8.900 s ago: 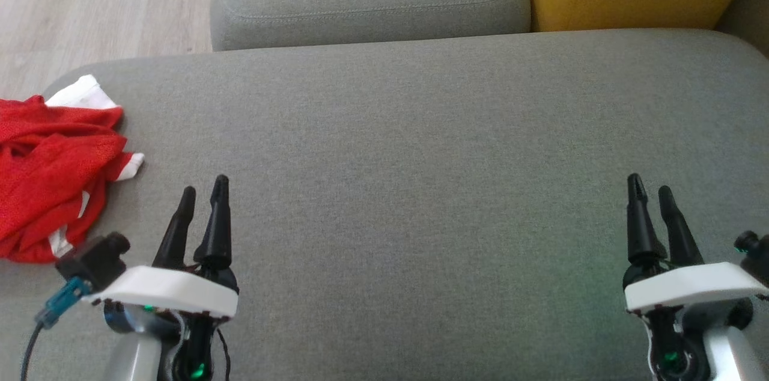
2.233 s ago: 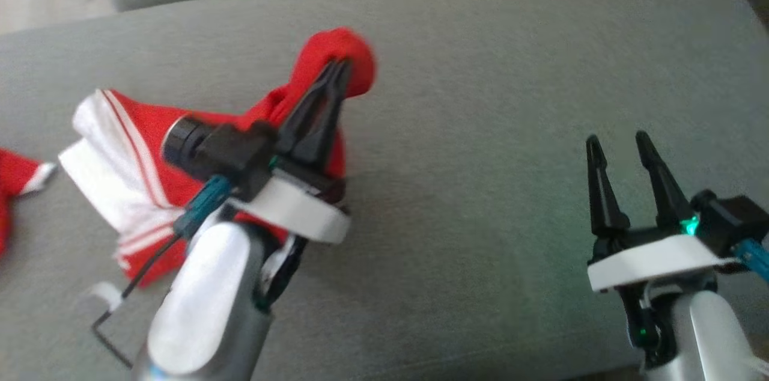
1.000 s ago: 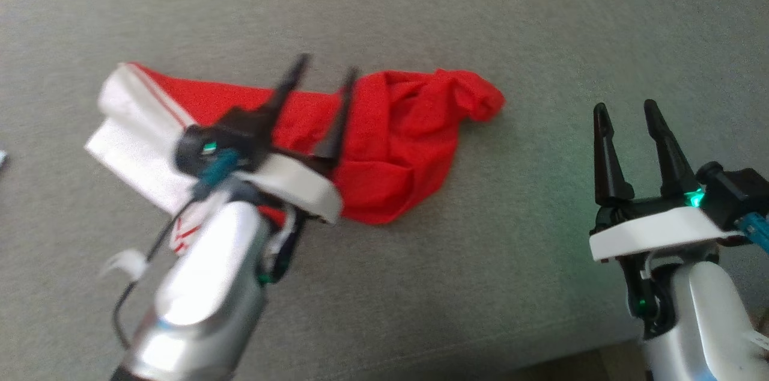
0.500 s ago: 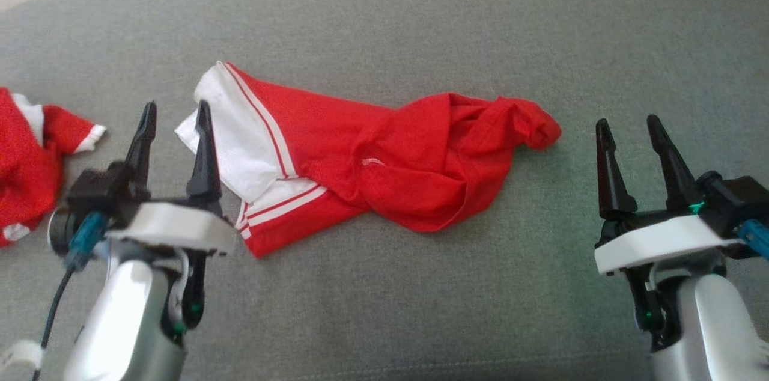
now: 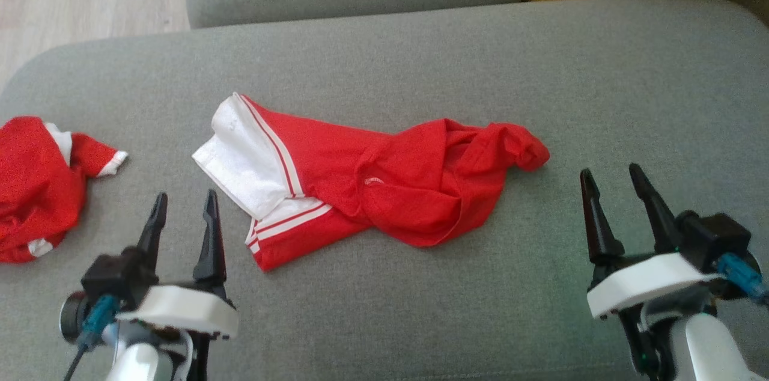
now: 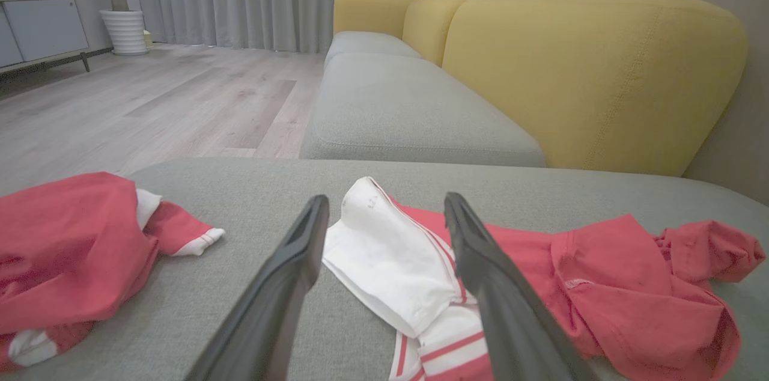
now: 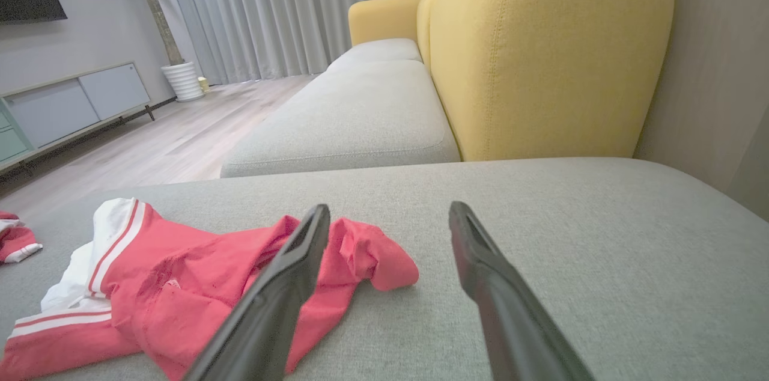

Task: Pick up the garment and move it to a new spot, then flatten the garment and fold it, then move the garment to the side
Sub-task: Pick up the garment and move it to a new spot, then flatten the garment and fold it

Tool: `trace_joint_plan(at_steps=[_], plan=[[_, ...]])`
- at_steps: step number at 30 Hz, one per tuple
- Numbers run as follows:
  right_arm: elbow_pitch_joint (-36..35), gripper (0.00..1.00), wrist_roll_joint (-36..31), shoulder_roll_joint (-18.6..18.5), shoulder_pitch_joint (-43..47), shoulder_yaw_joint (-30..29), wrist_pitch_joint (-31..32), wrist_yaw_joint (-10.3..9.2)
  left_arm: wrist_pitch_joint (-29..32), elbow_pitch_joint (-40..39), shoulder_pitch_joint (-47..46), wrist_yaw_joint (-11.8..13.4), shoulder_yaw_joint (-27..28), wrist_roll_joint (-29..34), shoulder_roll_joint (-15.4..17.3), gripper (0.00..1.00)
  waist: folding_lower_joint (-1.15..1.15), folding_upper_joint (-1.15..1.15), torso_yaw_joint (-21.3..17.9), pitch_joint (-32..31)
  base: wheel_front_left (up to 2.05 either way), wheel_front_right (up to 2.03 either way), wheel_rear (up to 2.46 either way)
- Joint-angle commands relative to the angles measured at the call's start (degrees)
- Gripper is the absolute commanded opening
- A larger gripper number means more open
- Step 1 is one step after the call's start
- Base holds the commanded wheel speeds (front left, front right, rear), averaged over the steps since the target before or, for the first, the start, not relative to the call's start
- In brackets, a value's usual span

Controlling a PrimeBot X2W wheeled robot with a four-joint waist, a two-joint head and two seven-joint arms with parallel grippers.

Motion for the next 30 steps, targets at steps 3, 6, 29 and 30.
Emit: trace_joint_plan(at_steps=[3,6,29,30], plan=[[-2.6,1.0,-0.3,-0.2,0.5,1.1,0.7,-0.04,-0.1,-2.5,-0.3,0.6,1.6,0.7,1.8,1.0,0.0,0.0,0.0,-1.6,0.0,0.0,0.0],[-3.1,1.0,-0.2,-0.2,1.7,0.9,1.0,-0.04,0.3,-2.9,0.7,0.7,1.2,0.9,2.1,1.0,0.0,0.0,0.1,-2.5,0.0,0.0,0.0],[-4.7,1.0,-0.3,-0.2,2.3,0.1,2.1,-0.04,1.4,-3.8,1.0,1.5,0.4,0.1,2.5,1.0,0.0,0.0,-0.1,-2.2,0.0,0.0,0.0],[-4.7,1.0,-0.3,-0.2,2.3,0.1,2.1,-0.04,1.4,-3.7,1.0,1.5,0.4,0.1,2.5,1.0,0.0,0.0,-0.1,-2.2,0.0,0.0,0.0]])
